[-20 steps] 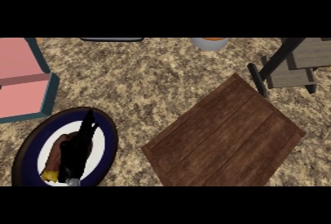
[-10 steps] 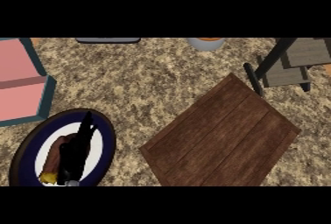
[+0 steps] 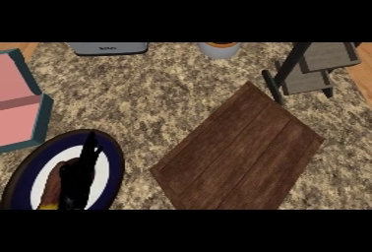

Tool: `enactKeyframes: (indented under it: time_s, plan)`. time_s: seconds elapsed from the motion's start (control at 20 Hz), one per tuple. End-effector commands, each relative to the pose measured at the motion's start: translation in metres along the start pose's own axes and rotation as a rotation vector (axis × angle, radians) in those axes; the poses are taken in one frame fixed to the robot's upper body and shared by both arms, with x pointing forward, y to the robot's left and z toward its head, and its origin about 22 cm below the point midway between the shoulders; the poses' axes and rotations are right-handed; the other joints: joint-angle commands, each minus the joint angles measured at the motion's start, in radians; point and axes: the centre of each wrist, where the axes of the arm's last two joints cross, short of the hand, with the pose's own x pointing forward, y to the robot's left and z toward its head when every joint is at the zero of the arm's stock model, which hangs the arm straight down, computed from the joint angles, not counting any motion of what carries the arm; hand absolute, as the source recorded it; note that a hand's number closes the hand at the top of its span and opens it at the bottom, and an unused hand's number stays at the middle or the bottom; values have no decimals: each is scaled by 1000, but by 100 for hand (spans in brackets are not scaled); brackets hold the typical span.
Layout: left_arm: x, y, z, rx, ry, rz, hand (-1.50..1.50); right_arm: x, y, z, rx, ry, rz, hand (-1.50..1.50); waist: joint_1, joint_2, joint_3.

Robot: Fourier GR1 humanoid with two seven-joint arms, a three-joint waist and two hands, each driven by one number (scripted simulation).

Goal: Pick the tomato from the tray and place it in the tiered basket

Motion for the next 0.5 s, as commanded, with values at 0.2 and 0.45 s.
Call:
enactKeyframes:
  time_s: [0.2,0.45]
  plan:
    - [-4,4,4,39,45,14,0,-2,-95,-2,18,88,1,-150,-47,-16,-2]
    - [-12,22,8,37,63,5,0,-25,-143,5,67,70,-16,-150,-50,-18,-1]
